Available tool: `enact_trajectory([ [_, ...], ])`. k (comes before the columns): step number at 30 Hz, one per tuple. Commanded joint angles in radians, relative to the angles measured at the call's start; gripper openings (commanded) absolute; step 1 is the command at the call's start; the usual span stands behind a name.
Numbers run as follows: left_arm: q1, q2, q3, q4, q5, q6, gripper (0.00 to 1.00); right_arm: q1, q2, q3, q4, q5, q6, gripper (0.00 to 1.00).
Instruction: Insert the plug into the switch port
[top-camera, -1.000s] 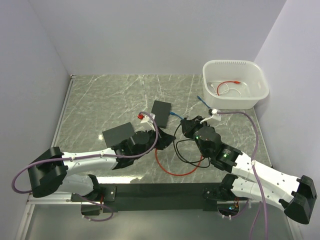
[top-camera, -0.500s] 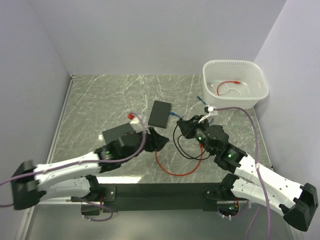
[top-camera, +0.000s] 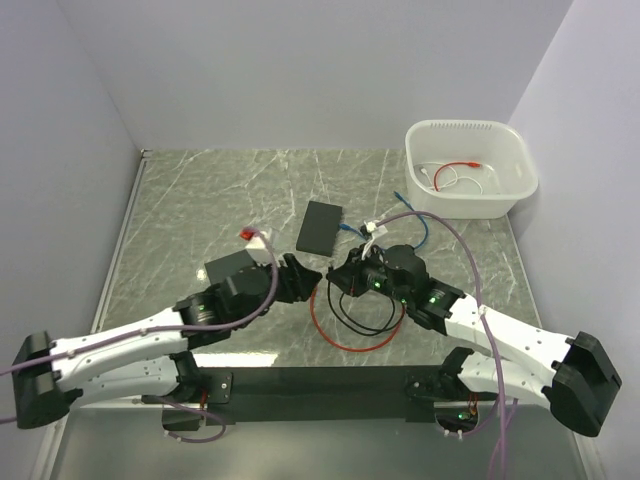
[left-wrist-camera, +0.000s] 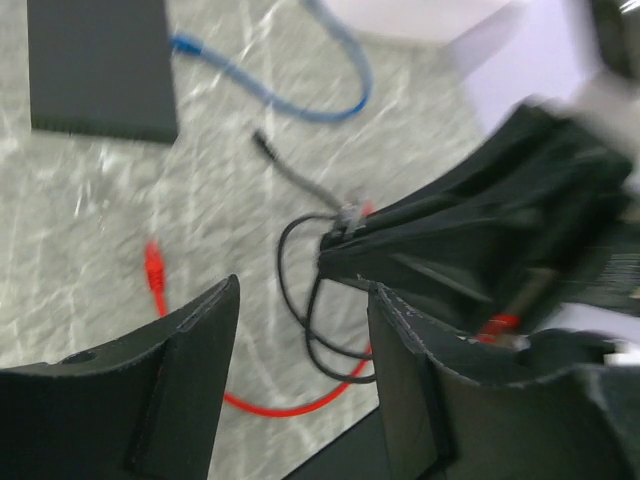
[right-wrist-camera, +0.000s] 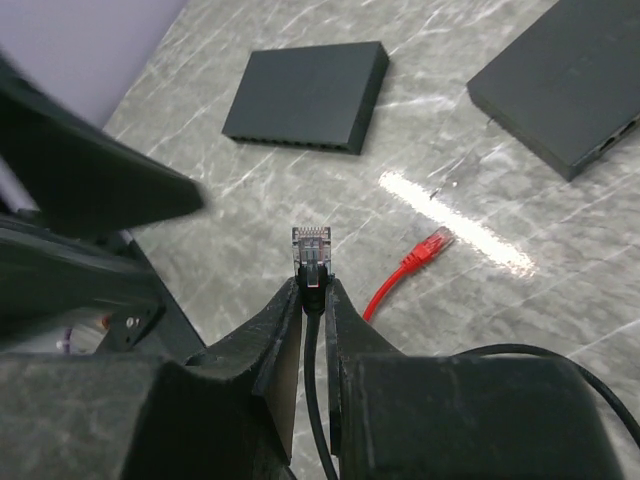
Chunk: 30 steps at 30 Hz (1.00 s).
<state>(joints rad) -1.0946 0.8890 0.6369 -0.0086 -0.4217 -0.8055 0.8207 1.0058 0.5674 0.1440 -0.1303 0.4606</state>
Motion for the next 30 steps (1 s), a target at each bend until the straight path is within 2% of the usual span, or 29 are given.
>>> enact_trajectory([
  [1, -0.002, 0.074, 0.018, 0.054, 0.024, 0.012, 0.59, 0.008, 0.001, 0.035, 0.063, -0.051, -0.027, 0.0],
  [10, -0.002, 0.179, 0.024, 0.159, 0.057, 0.008, 0.59, 0.011, 0.002, 0.017, 0.078, -0.075, -0.02, 0.0],
  [23, -0.002, 0.064, -0.028, 0.197, -0.066, -0.024, 0.55, 0.015, -0.009, -0.006, 0.089, -0.103, -0.025, 0.0],
  [30, -0.002, 0.143, 0.004, 0.223, -0.051, -0.021, 0.55, 0.02, -0.016, -0.003, 0.095, -0.118, -0.025, 0.0],
])
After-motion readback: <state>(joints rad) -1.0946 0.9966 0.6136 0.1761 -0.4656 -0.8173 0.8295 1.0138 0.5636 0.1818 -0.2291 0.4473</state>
